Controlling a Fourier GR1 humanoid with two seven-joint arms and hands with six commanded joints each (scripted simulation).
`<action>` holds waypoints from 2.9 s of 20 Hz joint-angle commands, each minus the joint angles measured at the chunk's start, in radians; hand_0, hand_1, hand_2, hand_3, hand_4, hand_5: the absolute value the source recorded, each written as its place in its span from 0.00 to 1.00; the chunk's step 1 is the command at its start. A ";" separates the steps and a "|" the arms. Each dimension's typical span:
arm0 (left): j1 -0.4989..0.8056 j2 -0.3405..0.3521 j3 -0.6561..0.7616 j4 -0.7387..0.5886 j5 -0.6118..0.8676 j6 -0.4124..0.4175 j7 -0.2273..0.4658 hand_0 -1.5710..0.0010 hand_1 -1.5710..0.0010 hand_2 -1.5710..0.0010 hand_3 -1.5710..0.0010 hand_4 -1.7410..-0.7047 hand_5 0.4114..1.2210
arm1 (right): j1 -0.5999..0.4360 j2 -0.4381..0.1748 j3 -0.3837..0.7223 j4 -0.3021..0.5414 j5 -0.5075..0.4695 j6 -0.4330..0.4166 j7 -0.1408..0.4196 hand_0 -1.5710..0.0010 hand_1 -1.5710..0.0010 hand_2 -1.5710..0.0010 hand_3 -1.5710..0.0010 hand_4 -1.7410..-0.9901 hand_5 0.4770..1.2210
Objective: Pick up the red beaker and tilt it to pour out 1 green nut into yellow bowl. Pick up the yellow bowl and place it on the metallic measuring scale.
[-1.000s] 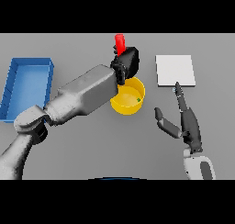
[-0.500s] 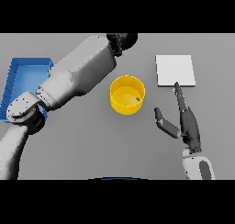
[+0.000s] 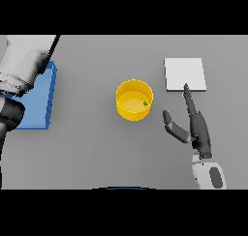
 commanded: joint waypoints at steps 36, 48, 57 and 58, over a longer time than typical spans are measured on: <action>1.147 0.122 0.495 -0.925 0.672 0.431 0.600 0.00 0.00 0.00 0.01 0.20 0.59 | 0.018 -0.020 0.009 0.004 0.018 0.004 -0.008 1.00 1.00 1.00 1.00 0.96 0.21; 1.170 0.158 0.444 -0.917 0.667 0.312 0.570 0.84 0.87 0.86 0.87 0.90 0.30 | 0.011 -0.022 0.003 0.005 0.006 0.009 -0.011 1.00 1.00 1.00 1.00 0.97 0.22; 1.164 0.136 0.436 -0.929 0.663 0.344 0.517 0.98 0.98 0.98 0.98 0.96 0.31 | -0.158 -0.217 0.091 0.050 0.159 0.171 0.081 1.00 1.00 1.00 1.00 0.89 0.27; 1.160 0.140 0.437 -0.932 0.660 0.346 0.517 0.98 0.99 0.99 0.99 0.96 0.31 | -0.187 -0.245 0.109 0.058 0.184 0.201 0.092 1.00 1.00 1.00 1.00 0.86 0.27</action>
